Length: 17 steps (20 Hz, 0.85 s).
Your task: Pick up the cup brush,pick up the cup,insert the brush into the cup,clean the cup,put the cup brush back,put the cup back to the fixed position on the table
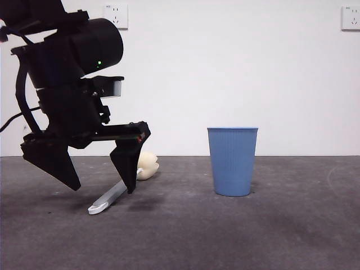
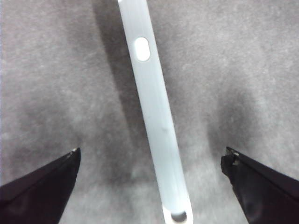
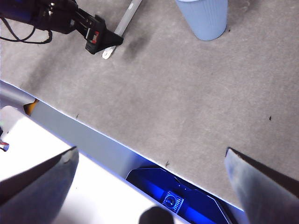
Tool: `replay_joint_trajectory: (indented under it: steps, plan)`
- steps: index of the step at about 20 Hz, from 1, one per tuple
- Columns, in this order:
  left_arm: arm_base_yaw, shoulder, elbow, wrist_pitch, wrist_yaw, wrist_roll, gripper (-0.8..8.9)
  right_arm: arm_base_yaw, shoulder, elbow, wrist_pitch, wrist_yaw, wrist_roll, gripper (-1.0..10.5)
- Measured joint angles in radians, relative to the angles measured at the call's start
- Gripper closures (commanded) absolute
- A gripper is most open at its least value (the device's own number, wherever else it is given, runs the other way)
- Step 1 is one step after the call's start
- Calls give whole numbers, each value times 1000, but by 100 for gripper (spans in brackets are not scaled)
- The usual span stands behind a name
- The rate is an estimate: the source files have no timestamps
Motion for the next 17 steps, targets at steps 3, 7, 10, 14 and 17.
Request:
replay_joint_trajectory:
  steps: [3,7,10,14,17]
  plan:
    - [0,24,1,16,-7,-11,284,0,0,0,0,0,0,349]
    - [-5,40,2,16,-22,-19,451,0,0,0,0,0,0,349]
    - [-12,40,2,15,-22,-19,608,0,0,0,2,0,0,350]
    - [-19,40,2,14,6,-30,630,0,0,0,7,0,0,350]
    - [-24,48,2,10,26,-48,631,0,0,0,7,0,0,350]
